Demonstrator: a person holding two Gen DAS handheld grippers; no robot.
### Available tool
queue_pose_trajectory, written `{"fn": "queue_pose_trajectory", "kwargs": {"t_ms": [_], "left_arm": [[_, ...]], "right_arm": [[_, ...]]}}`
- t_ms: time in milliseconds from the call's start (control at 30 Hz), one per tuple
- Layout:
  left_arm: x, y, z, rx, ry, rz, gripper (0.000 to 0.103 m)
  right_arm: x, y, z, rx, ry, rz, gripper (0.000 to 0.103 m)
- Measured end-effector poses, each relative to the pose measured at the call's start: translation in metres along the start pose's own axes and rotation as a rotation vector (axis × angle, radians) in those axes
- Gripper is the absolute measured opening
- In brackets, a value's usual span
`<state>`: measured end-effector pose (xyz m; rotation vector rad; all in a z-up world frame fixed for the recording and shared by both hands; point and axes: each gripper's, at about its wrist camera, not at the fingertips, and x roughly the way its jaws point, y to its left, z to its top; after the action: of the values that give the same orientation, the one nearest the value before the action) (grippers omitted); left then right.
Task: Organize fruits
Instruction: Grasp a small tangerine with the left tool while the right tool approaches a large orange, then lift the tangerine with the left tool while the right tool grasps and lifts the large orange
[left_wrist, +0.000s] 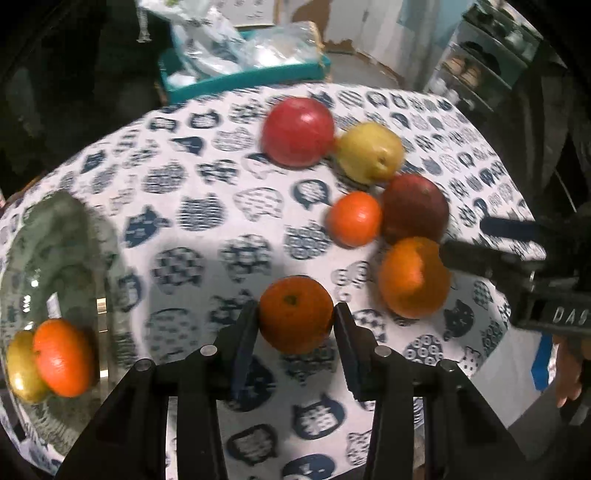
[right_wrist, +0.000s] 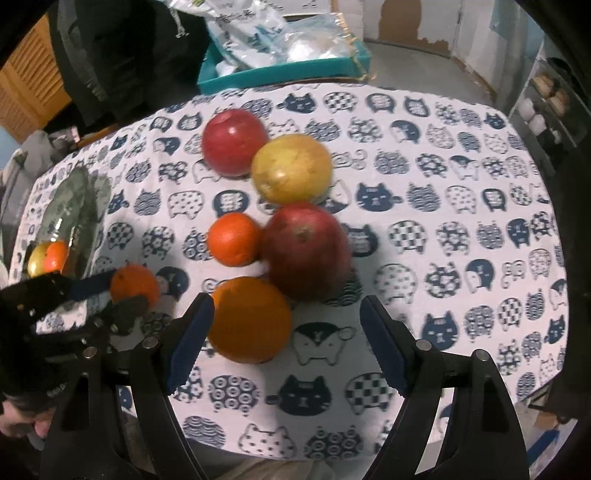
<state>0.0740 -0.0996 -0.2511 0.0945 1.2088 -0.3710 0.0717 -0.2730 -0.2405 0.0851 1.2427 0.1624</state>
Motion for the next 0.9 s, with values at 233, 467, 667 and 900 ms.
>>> {"fn": "queue_pose_trajectory", "kwargs": {"t_ms": [233,467,667,900], "left_arm": [[-0.009,0.023,-0.003,-0.062,-0.02,0.04,0.042],[-0.013,0.03,-0.007,-0.083,-0.024,0.039,0.042],[-0.021,0.029,-0.008,-0.081,-0.042,0.04,0.042],[-0.036,0.03,-0.006,-0.09,-0.079,0.048,0.042]], "right_arm": [[0.022,0.02,-0.007,-0.048,0.063,-0.009,0.082],[0.04,0.023,-0.01,-0.034,0.114,0.007,0.071],[0.039,0.026,-0.012,-0.048,0.109,0.003,0.065],[0.026,0.034,-0.013,-0.088,0.064,-0.026,0.064]]}}
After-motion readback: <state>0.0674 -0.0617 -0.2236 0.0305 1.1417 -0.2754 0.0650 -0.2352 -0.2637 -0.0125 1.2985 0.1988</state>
